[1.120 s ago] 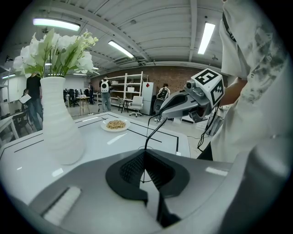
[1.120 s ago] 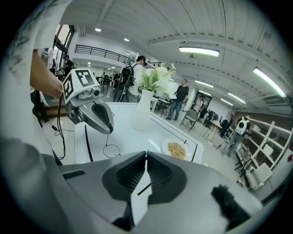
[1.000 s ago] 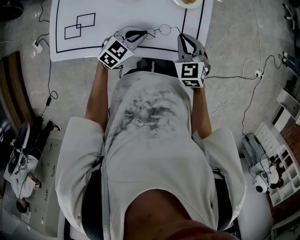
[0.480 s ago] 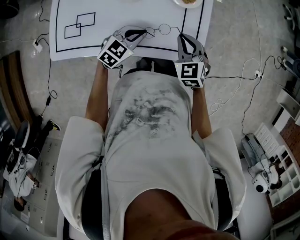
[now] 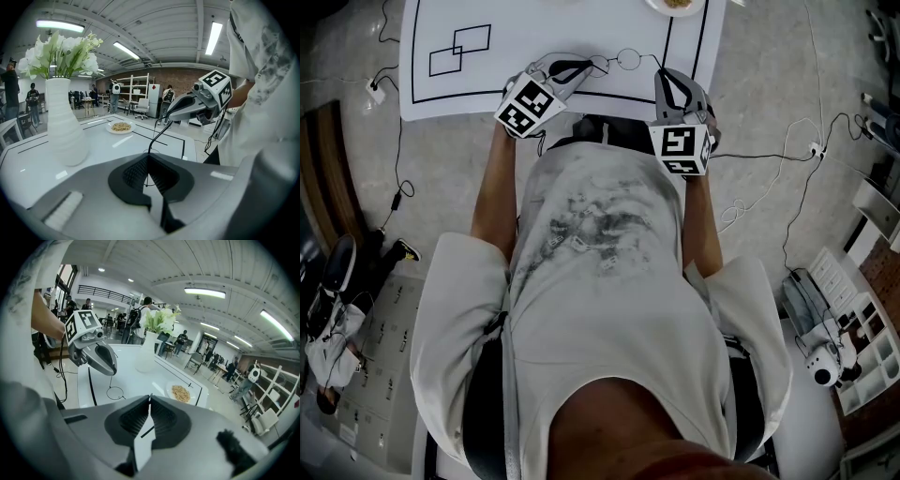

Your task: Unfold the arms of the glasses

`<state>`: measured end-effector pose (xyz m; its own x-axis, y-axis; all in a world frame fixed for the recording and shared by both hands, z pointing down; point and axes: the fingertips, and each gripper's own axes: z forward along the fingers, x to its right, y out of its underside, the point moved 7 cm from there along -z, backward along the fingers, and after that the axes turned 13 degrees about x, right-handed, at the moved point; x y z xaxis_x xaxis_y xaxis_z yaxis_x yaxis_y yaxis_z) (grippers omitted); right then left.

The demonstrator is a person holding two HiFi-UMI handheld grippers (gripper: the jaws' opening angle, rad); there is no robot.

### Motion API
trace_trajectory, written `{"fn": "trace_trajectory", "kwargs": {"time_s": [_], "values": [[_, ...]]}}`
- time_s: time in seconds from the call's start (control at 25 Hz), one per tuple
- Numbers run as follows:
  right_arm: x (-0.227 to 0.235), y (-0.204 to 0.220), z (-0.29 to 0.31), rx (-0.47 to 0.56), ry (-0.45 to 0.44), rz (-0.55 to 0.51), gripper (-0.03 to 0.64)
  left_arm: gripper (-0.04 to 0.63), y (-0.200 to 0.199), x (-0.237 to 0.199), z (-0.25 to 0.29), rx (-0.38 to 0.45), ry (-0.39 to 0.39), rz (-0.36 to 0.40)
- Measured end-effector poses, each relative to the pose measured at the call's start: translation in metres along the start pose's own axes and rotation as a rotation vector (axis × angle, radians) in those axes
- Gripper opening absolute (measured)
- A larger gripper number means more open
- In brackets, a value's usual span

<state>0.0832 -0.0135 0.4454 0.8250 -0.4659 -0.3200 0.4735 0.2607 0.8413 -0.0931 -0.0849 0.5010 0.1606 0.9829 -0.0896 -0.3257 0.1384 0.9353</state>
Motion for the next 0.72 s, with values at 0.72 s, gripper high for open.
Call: {"fn": "trace_trajectory", "kwargs": {"time_s": [0.72], "values": [[-0.0008, 0.0016, 0.0001, -0.004, -0.006, -0.004, 0.023, 0.008, 0.0016, 0.0000, -0.0003, 0.000, -0.012, -0.005]]}}
